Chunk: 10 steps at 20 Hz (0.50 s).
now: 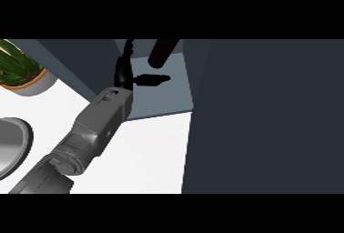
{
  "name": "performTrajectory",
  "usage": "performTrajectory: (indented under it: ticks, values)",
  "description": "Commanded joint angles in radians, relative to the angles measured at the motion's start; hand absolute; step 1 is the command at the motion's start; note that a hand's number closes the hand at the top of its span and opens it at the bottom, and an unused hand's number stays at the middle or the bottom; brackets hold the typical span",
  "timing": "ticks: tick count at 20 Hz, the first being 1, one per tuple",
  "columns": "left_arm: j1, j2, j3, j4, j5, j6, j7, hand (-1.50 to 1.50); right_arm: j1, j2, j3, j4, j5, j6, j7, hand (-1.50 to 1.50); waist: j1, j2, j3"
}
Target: Pick up the wine, place it into the cabinet and close the cabinet
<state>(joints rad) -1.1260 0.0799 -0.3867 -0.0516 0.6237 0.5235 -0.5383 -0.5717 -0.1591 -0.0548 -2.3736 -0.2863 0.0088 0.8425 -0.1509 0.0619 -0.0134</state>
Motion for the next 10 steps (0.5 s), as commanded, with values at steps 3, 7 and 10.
performTrajectory:
  ticks: [3, 7, 10]
  values:
    - [0.018, 0.081, 0.03, -0.084, 0.023, -0.271, -0.105, -1.5, -0.006, -0.004, -0.023, -0.048, 0.002, -0.04, 0.038, -1.5, 0.056, -0.033, 0.008]
    - [0.003, 0.063, 0.083, -0.137, 0.067, -0.373, -0.175, -1.5, -0.023, -0.025, -0.045, 0.002, 0.008, -0.044, 0.038, -1.5, 0.094, -0.041, 0.01]
    - [0.01, 0.021, 0.114, -0.16, 0.092, -0.432, -0.195, -1.5, 0.004, -0.038, -0.05, -0.077, -0.005, -0.071, 0.101, -1.5, 0.101, -0.054, 0.011]
